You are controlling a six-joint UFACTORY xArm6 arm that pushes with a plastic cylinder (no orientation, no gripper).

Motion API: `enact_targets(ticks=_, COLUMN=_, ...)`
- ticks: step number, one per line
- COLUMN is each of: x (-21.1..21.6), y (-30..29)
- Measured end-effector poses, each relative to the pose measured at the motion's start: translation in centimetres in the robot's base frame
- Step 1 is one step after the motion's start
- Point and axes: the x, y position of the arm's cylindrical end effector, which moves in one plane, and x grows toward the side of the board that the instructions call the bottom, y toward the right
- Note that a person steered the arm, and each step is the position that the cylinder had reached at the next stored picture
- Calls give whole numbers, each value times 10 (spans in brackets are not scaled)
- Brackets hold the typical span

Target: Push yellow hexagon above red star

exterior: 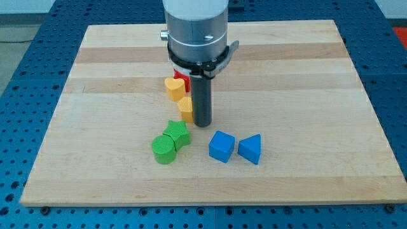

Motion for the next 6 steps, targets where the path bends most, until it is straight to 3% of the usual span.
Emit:
enact_targets(ticks=4, x=-34, y=-88)
enact_targets(ticks=6, x=2, y=-149)
